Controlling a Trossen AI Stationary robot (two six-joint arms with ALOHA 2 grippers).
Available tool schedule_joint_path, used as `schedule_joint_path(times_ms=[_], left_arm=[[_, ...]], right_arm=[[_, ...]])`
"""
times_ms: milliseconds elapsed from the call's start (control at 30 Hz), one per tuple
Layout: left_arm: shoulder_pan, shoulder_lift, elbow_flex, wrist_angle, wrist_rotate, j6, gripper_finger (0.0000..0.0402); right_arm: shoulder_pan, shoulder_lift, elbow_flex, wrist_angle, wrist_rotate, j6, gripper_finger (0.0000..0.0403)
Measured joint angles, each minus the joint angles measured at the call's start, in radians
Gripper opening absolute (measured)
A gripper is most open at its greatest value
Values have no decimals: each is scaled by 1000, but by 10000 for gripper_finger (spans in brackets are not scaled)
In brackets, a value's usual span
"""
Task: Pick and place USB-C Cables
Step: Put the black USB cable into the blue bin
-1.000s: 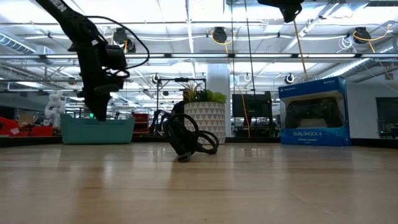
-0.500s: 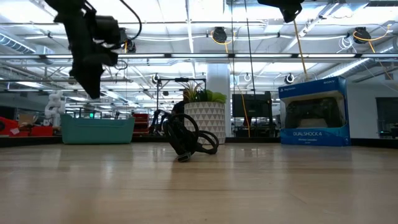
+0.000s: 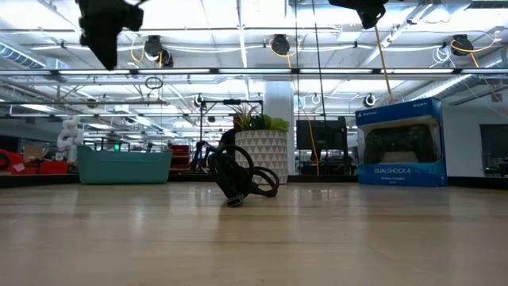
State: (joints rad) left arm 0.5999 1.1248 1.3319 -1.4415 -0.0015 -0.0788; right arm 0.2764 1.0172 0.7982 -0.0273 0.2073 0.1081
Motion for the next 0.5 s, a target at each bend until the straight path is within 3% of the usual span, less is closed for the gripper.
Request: schedule_joint_path(times_ms=[167,500], left_arm=[[-49,-1,125,-137,0,-42,129],[-203,-46,222,-128,58,-122,129]], right_arm=[[0,0,0,0,0,10,134],[0,0,0,0,0,15,134]])
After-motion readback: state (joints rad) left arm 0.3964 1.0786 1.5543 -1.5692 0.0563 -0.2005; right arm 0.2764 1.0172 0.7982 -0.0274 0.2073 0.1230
